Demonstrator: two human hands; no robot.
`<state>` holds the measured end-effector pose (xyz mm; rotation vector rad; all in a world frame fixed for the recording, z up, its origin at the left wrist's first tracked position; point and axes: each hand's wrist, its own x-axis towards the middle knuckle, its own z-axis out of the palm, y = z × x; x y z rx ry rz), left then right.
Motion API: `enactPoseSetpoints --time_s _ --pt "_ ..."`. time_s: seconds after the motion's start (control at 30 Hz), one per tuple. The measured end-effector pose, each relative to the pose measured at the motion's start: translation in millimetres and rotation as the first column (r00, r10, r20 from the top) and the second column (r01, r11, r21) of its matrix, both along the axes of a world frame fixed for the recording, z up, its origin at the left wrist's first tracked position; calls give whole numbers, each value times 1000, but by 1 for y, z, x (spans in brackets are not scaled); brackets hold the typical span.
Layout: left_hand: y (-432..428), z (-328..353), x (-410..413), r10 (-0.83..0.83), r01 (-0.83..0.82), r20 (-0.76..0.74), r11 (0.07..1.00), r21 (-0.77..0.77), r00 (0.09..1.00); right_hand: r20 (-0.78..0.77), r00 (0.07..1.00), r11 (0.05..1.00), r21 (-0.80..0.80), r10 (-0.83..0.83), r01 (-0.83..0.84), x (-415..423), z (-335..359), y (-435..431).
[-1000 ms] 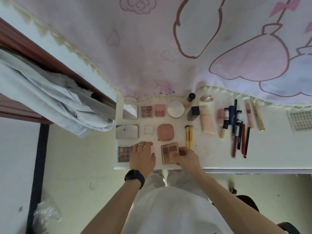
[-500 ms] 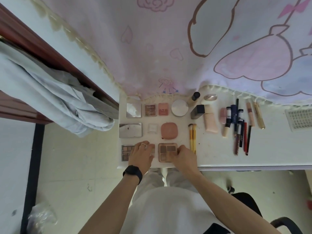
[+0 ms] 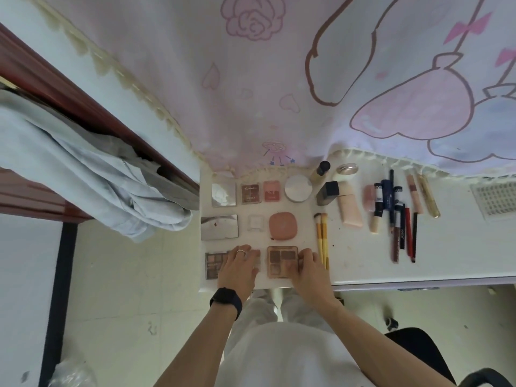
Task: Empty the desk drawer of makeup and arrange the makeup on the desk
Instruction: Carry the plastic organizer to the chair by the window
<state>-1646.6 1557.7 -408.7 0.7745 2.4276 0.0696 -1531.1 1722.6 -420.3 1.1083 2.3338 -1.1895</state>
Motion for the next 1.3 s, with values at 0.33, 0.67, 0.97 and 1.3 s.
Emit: enactPoseSetpoints --time_s 0.33,0.67,0.97,1.3 --pt "-4 15 -11 -161 161 26 987 10 987 106 994 999 -1 35 -35 12 45 10" --pt "-5 56 -41 -536 539 -63 832 129 842 -102 916 901 165 -389 401 89 160 -61" --pt "25 131 65 -797 803 -137 554 222 588 -281 726 687 240 -627 686 200 213 -178" --pt "-25 215 364 -961 873 -246 -9 488 128 -448 311 80 463 -838 883 434 254 -356"
